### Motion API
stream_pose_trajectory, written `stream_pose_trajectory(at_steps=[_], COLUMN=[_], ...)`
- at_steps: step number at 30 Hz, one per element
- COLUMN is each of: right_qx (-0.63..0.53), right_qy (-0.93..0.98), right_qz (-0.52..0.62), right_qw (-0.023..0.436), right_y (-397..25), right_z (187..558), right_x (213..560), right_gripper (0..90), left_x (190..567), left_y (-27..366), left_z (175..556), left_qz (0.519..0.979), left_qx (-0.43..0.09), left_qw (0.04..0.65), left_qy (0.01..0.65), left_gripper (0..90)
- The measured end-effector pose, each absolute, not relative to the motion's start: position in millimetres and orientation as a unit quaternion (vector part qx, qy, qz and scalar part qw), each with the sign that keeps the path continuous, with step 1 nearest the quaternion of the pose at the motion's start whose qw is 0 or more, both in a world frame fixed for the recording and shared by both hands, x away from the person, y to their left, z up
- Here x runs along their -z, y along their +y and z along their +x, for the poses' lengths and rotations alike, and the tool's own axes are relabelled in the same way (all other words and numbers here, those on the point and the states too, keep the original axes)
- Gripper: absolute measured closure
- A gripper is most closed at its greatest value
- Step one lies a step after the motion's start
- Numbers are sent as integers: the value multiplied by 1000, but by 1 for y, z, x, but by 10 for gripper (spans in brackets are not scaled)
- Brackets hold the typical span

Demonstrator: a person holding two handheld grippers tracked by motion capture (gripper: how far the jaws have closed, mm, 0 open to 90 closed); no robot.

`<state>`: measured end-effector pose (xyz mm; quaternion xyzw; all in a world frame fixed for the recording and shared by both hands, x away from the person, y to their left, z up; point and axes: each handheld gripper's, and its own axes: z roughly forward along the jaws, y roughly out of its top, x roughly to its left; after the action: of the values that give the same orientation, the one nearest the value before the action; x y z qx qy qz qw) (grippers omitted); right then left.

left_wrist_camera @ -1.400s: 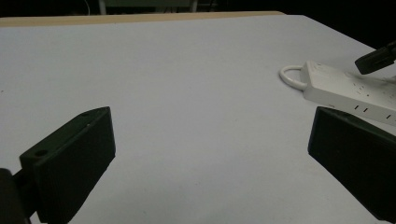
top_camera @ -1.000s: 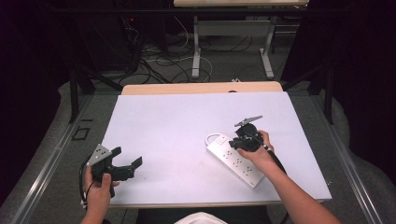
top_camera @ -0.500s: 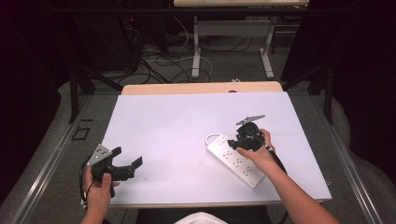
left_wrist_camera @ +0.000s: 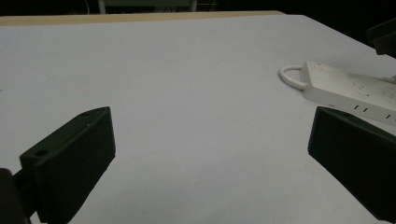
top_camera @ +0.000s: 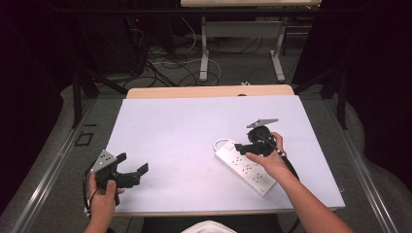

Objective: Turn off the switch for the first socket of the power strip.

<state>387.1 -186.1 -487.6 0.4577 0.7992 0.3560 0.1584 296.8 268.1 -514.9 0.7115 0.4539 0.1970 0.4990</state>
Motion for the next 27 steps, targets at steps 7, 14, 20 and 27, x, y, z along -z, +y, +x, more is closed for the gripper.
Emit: stream_pose_trajectory(at_steps=[7, 14, 20, 27], right_qx=[-370, -371, -371, -373], right_qy=[790, 785, 787, 788], right_qz=[461, 464, 459, 452], right_qw=[162, 175, 181, 187], right_y=[-188, -190, -191, -194], right_z=[386, 384, 382, 378], right_x=[484, 479, 477, 476], right_gripper=[234, 149, 63, 0], left_x=[515, 515, 515, 515], left_y=[268, 268, 268, 268], left_z=[297, 297, 297, 297], left_qz=[711, 711, 711, 711], left_qx=[-196, -196, -198, -196], left_qw=[498, 498, 498, 498], left_qy=[456, 456, 455, 456], left_gripper=[6, 6, 6, 6])
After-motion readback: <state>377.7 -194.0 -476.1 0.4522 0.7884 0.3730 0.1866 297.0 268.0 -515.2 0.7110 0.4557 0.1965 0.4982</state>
